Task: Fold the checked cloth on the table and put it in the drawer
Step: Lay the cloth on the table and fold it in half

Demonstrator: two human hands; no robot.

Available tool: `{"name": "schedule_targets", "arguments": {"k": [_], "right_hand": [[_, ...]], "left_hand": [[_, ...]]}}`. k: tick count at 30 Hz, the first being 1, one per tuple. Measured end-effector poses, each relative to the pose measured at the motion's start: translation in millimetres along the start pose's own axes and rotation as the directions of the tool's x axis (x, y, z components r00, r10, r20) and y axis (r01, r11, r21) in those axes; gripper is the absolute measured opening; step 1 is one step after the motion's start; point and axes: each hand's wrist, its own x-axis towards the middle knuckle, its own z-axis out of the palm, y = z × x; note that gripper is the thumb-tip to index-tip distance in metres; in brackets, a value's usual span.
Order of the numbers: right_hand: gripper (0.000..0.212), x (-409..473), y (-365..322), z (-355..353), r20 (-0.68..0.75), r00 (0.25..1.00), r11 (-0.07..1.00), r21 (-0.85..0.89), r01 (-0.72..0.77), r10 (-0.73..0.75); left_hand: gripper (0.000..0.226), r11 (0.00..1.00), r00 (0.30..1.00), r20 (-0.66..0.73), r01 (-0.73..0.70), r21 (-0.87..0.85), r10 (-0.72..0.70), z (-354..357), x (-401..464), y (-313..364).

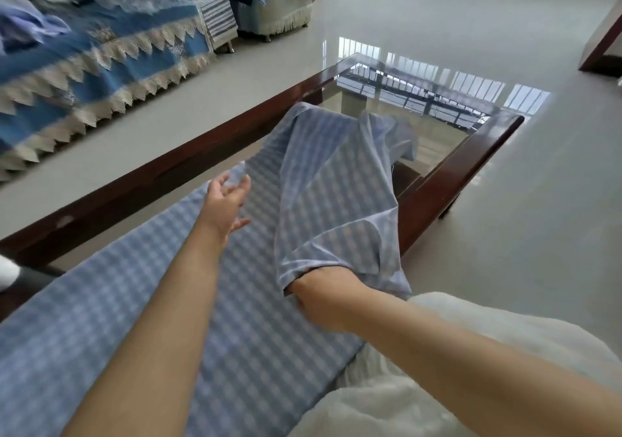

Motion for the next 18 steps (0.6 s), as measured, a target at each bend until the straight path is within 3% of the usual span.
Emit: {"name": "schedule_targets", "arguments": {"k": [3, 5, 7, 8, 9, 10, 11, 12, 13, 15, 16, 18], "right_hand": [[0.052, 0.0, -6.5, 11.9, 0.029, 0.997, 0.968, 0.237, -0.08, 0.075], [0.058, -6.2, -7.6, 16.3, 0.081, 0.991, 0.892, 0.434, -0.127, 0.102], [0.039, -18.8, -3.0, 23.7, -0.036, 0.985, 0.805, 0.582, -0.115, 0.166], [0.036, -27.6, 2.8, 28.2, -0.14, 0.946, 0.727, 0.675, -0.124, 0.292], [0.039, -37.3, 10.4, 32.8, -0.252, 0.845, 0.622, 0.774, -0.117, 0.472], [0.039, -47.0, 21.9, 39.0, -0.332, 0.676, 0.515, 0.853, -0.081, 0.657], [0.035, -56.1, 36.9, 45.1, -0.368, 0.49, 0.441, 0.896, -0.038, 0.79], [0.031, -64.2, 51.8, 49.4, -0.333, 0.368, 0.378, 0.924, -0.055, 0.868], [0.035, -69.5, 64.3, 53.7, -0.259, 0.347, 0.319, 0.939, -0.129, 0.902], [0.049, -70.1, 77.5, 61.4, -0.119, 0.483, 0.319, 0.879, -0.355, 0.867], [0.049, -67.6, 79.5, 65.0, -0.1, 0.527, 0.345, 0.853, -0.392, 0.844], [0.038, -62.0, 76.6, 66.8, -0.143, 0.537, 0.328, 0.907, -0.266, 0.831]], "left_hand": [[0.055, 0.887, 0.963, 0.056, -0.265, 0.38, 0.263, 8.1, -25.2, -19.1], [0.04, 0.752, 0.879, 0.188, -0.473, 0.459, 0.439, 22.7, -47.4, -26.3], [0.035, 0.671, 0.818, 0.321, -0.575, 0.468, 0.477, 34.8, -66.7, -33.2], [0.042, 0.613, 0.791, 0.386, -0.611, 0.501, 0.474, 38.7, -72.5, -37.6], [0.053, 0.543, 0.766, 0.441, -0.643, 0.541, 0.468, 41.2, -76.7, -41.8], [0.064, 0.494, 0.757, 0.47, -0.653, 0.575, 0.454, 41.8, -78.6, -45.8], [0.074, 0.472, 0.756, 0.486, -0.654, 0.591, 0.439, 41.4, -80.3, -49.0], [0.084, 0.465, 0.754, 0.501, -0.657, 0.593, 0.425, 41.4, -82.4, -51.5], [0.093, 0.447, 0.744, 0.522, -0.668, 0.594, 0.418, 42.1, -85.5, -54.3], [0.099, 0.343, 0.721, 0.558, -0.689, 0.639, 0.41, 45.3, -91.7, -62.4], [0.093, 0.294, 0.72, 0.553, -0.684, 0.668, 0.419, 47.6, -94.3, -67.0], [0.075, 0.27, 0.75, 0.486, -0.632, 0.727, 0.448, 52.0, -99.2, -72.2]]}}
